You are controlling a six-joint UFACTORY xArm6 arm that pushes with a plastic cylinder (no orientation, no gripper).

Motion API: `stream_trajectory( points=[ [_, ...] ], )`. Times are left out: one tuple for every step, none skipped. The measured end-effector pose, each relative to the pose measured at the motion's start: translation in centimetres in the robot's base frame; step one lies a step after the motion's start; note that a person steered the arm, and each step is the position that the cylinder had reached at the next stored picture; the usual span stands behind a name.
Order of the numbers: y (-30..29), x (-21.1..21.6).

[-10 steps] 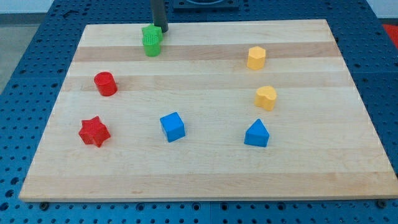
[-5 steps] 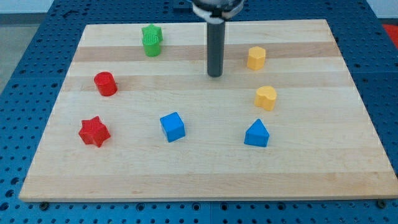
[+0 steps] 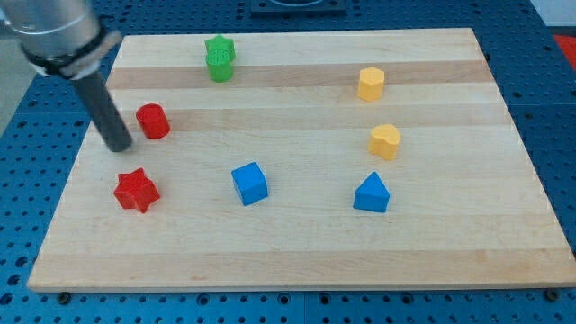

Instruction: Push the red circle to the bottom of green circle

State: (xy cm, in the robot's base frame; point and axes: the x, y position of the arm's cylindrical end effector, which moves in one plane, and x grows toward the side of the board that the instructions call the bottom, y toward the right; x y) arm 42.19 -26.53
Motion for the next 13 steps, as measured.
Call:
stream_trajectory(
  points=[
    [-0.6,-1.9],
    [1.2,-2.5],
    [2.6,-2.3],
    [2.6,-2.3],
    [3.8,-3.1],
    [7.0,-4.4],
    [8.4,-4.6],
    [8.3,-2.9],
    [8.3,-1.0],
    [9.5,-0.4],
    [11.0,-2.4],
    [11.6,-6.6],
    [11.6,-7.1]
  ],
)
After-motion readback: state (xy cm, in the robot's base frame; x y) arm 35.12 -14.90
